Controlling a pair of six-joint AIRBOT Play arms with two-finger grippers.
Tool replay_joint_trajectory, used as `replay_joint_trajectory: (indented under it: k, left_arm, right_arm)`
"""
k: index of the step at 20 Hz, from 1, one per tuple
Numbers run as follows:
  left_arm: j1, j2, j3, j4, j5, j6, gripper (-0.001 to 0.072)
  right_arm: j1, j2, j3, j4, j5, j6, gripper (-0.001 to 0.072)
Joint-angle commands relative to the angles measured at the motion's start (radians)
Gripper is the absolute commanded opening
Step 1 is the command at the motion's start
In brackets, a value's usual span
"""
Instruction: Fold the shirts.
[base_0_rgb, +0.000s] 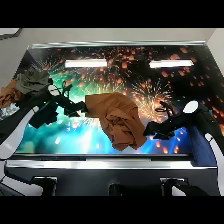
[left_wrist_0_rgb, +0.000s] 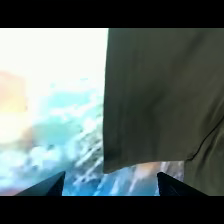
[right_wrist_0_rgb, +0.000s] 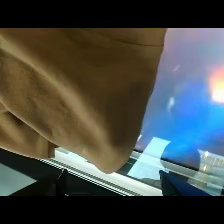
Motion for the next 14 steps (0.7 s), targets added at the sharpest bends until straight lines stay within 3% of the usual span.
replay_joint_trajectory:
  k: [1,4,6,8,9,10,11,13,14]
  left_arm:
    - [-0.023,-0.035,-0.011,-0.063,0.095,0.004,0.0698]
    - [-0.03,-0.035,-0.011,-0.092,0.149,0.003,0.0455]
    - [-0.04,-0.035,-0.011,-0.134,0.181,0.003,0.0409]
    - [-0.048,-0.035,-0.011,-0.158,0.199,0.003,0.0109]
    - [-0.051,-0.035,-0.011,-0.159,0.198,0.004,0.0046]
    - [-0.051,-0.034,-0.011,-0.159,0.19,0.004,0.0041]
    - [-0.051,-0.027,-0.011,-0.159,0.18,0.016,0.0028]
    - [-0.048,0.006,-0.008,-0.158,0.177,0.066,0.0027]
    - [-0.046,0.038,0.0,-0.157,0.177,0.098,0.0027]
  right_arm:
    - [0.0,-0.002,-0.01,0.091,-0.02,-0.048,0.0701]
    - [0.001,-0.027,-0.01,0.132,-0.031,-0.048,0.0701]
    - [0.002,-0.064,-0.01,0.138,-0.034,-0.048,0.0701]
    - [0.045,-0.106,-0.01,0.137,-0.049,-0.048,0.0701]
    - [0.084,-0.128,-0.01,0.135,-0.064,-0.053,0.07]
    - [0.128,-0.152,-0.01,0.13,-0.092,-0.054,0.0696]
    - [0.159,-0.171,-0.01,0.127,-0.122,-0.054,0.063]
    - [0.18,-0.181,-0.005,0.124,-0.177,-0.035,0.0133]
    - [0.169,-0.178,0.014,0.116,-0.171,-0.032,0.0048]
